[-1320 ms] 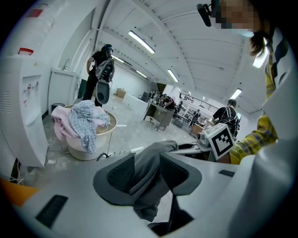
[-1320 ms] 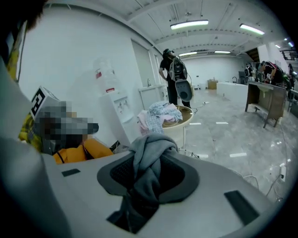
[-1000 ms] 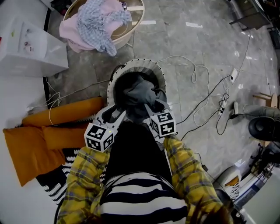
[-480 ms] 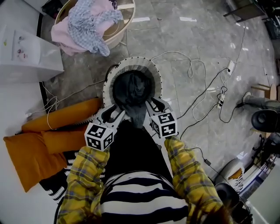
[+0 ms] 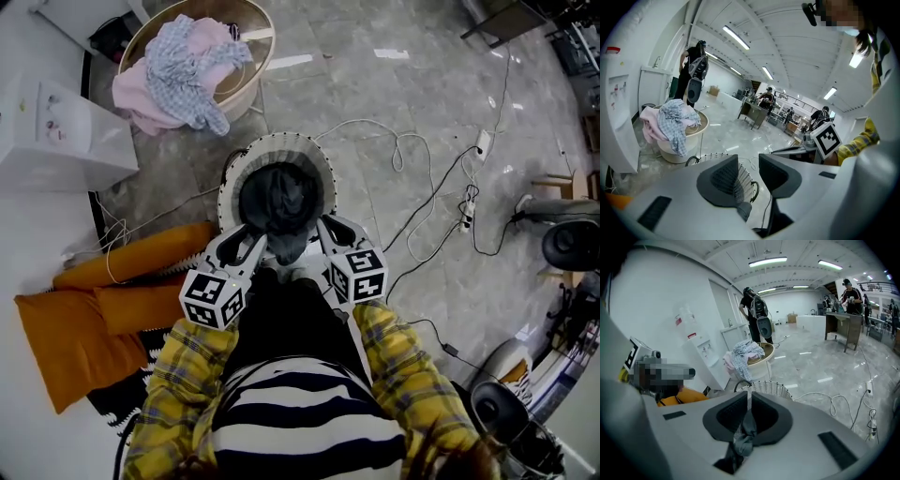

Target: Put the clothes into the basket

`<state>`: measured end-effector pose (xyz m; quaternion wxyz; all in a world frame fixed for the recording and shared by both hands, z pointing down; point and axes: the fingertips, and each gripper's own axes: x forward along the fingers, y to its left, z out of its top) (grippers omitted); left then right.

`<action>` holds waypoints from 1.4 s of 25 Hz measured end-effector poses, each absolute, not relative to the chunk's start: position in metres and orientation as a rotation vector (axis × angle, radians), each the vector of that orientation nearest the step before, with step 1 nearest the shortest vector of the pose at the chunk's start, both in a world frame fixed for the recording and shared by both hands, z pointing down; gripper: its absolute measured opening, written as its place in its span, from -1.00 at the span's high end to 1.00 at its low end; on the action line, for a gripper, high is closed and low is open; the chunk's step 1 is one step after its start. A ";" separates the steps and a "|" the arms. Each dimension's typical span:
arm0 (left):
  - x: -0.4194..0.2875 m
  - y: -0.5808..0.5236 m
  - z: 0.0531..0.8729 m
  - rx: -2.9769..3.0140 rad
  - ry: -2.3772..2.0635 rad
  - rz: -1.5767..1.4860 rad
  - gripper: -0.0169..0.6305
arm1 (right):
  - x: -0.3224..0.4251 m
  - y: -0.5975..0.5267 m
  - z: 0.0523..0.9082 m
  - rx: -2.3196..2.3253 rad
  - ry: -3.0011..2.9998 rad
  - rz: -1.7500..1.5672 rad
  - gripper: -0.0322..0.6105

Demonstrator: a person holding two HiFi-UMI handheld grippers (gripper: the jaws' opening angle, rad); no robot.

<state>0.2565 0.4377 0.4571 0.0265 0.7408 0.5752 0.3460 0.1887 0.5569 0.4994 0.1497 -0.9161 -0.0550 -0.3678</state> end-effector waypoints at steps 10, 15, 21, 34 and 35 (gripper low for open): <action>0.248 0.430 0.411 2.336 1.748 0.948 0.65 | 0.159 0.557 0.463 -2.697 -0.194 -1.011 0.79; 0.249 0.426 0.392 2.418 1.725 0.880 0.72 | 0.147 0.555 0.445 -2.711 -0.181 -0.978 0.79; 0.249 0.419 0.382 2.483 1.692 0.855 0.76 | 0.137 0.554 0.430 -2.733 -0.175 -0.943 0.82; 0.252 0.405 0.390 2.521 1.580 0.924 0.76 | 0.138 0.552 0.426 -2.696 -0.167 -0.924 0.82; 0.251 0.406 0.391 2.520 1.579 0.926 0.76 | 0.137 0.552 0.427 -2.695 -0.164 -0.928 0.82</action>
